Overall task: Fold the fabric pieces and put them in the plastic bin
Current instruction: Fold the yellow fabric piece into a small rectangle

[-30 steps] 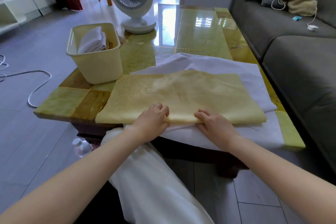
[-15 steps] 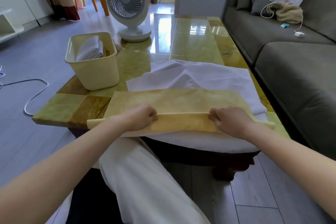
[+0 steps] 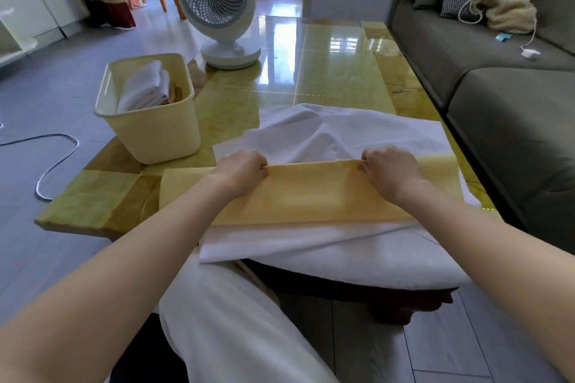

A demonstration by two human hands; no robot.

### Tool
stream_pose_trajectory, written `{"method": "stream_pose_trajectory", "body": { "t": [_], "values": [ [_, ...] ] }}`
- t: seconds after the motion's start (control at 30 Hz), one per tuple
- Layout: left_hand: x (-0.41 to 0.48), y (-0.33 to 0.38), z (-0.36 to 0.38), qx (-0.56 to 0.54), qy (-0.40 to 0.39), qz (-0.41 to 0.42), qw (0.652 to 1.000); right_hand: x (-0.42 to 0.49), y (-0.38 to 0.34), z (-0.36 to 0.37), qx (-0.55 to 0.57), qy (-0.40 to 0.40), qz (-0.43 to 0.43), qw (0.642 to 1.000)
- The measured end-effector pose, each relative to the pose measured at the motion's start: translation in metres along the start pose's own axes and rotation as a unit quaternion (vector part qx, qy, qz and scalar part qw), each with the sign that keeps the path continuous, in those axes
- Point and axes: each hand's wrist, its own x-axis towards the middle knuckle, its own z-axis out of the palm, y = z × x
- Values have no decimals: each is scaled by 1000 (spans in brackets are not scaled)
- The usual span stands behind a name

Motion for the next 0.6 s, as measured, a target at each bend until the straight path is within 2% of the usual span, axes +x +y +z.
{"method": "stream_pose_trajectory", "body": {
  "t": [0.27,0.6],
  "values": [
    [28,-8,21,27,16,-17,999,28,-5,30,-46,-51,40,997],
    [38,-9,32,20,34,-16,999,31,-11,32,-54,-80,69,993]
  ]
}}
